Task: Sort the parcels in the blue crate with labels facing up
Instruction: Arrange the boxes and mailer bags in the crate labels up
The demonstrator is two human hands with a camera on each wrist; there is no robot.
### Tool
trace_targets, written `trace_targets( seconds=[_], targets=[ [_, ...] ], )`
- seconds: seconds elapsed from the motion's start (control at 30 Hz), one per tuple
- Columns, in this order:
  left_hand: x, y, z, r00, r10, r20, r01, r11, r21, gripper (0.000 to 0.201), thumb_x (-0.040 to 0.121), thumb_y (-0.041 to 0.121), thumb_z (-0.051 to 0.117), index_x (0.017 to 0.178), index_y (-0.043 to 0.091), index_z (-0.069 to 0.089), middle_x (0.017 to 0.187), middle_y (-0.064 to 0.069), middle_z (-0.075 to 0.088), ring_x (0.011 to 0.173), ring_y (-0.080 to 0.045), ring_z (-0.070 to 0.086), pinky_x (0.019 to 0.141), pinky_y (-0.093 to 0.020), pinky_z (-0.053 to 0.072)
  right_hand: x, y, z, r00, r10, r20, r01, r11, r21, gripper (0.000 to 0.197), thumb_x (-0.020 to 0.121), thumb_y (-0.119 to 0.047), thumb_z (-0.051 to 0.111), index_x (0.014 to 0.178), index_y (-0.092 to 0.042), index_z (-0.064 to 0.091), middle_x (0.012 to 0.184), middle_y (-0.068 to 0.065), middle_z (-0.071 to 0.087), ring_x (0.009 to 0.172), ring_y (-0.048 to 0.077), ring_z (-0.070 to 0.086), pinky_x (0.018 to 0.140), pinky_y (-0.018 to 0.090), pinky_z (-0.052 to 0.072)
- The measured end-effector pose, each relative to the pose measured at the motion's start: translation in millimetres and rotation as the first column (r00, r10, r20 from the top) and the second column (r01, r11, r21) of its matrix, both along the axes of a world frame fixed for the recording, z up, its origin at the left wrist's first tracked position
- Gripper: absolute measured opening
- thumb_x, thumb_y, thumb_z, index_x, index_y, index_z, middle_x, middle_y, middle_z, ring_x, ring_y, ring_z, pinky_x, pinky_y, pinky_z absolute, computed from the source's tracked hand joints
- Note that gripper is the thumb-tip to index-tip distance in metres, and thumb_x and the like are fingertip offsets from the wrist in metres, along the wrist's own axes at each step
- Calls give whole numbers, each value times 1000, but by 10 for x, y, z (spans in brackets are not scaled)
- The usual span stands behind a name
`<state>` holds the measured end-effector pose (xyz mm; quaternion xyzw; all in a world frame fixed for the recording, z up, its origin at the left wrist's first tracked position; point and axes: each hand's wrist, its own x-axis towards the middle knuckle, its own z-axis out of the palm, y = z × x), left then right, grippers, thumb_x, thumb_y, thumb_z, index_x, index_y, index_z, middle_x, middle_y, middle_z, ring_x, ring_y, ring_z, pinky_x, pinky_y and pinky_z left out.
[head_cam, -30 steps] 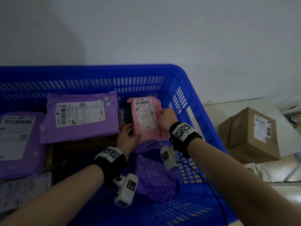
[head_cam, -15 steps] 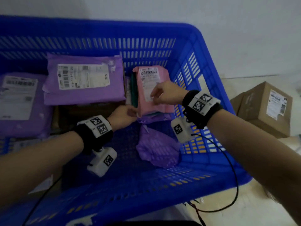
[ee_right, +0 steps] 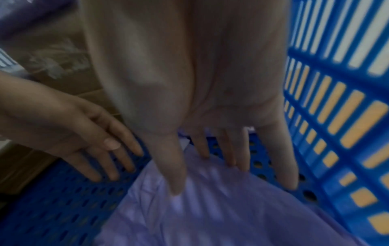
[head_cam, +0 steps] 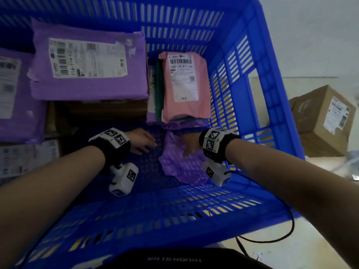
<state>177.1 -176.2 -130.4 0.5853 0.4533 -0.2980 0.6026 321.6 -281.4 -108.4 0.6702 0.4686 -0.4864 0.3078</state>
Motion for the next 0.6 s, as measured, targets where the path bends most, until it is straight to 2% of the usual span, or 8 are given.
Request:
trace_targets(
  seconds=[0.03, 0.07, 0.17, 0.2, 0.33, 0.47, 0.53, 0.6],
  targets=[
    [-6, -16, -26, 1000, 21, -12, -21, 999, -29, 17, 90, 16, 60, 107, 17, 56, 107, -5, 57, 85, -17, 56, 66, -26, 43, 28, -10, -47, 999, -30, 23, 30, 1000, 6, 31, 93, -24, 58, 116, -3, 61, 106, 17, 71, 102, 12, 66, 85, 19, 47],
    [-9, -37, -56, 999, 37, -21, -38, 998, -54, 14, 90, 16, 61, 103, 17, 56, 107, -5, 57, 90, -18, 56, 66, -26, 44, 62, -27, -93, 997, -70, 37, 69, 997, 41, 27, 94, -21, 57, 115, -4, 60, 99, 16, 73, 97, 8, 68, 83, 18, 49],
    [5, -114, -130, 997, 69, -36, -73, 990, -118, 7, 89, 19, 63, 88, 20, 57, 105, -5, 57, 89, -17, 55, 67, -25, 44, 164, -45, -184, 985, -156, 69, 142, 975, 171, 47, 91, -16, 58, 133, 0, 47, 130, 17, 58, 118, 27, 57, 95, 32, 44],
    [12, -143, -149, 996, 78, -38, -82, 987, -138, 7, 89, 19, 63, 89, 20, 56, 104, -4, 57, 87, -16, 55, 67, -25, 44, 185, -59, -205, 980, -186, 62, 172, 966, 192, 47, 90, -14, 58, 134, -1, 48, 132, 16, 57, 119, 28, 56, 94, 32, 44],
    [39, -248, -193, 994, 108, -12, -108, 970, -219, 35, 86, 21, 67, 118, 15, 53, 108, -6, 59, 92, -17, 55, 68, -26, 46, 212, -94, -206, 971, -237, 41, 224, 954, 200, 41, 89, -12, 57, 128, -1, 54, 125, 15, 61, 114, 27, 60, 82, 32, 47],
    [58, -303, -193, 995, 101, 6, -97, 975, -200, 41, 80, 23, 74, 115, 12, 57, 106, -6, 62, 91, -18, 57, 76, -31, 48, 232, -93, -152, 975, -222, 12, 215, 956, 199, 33, 92, -12, 54, 122, -1, 58, 120, 18, 62, 107, 27, 61, 73, 28, 42],
    [54, -307, -160, 996, 79, 30, -73, 981, -182, 39, 78, 22, 75, 113, 14, 58, 102, -3, 63, 91, -17, 57, 75, -30, 50, 222, -81, -71, 978, -207, -36, 210, 951, 225, 30, 92, -9, 51, 121, -7, 59, 106, 17, 61, 90, 22, 55, 63, 21, 38],
    [29, -290, -119, 997, 62, 51, -53, 984, -169, 30, 79, 17, 74, 105, 15, 59, 99, -2, 61, 87, -16, 56, 71, -29, 51, 224, -78, -2, 961, -266, -75, 276, 930, 242, 22, 91, -8, 52, 111, -14, 61, 95, 8, 53, 85, 17, 48, 57, 16, 38]
  ],
)
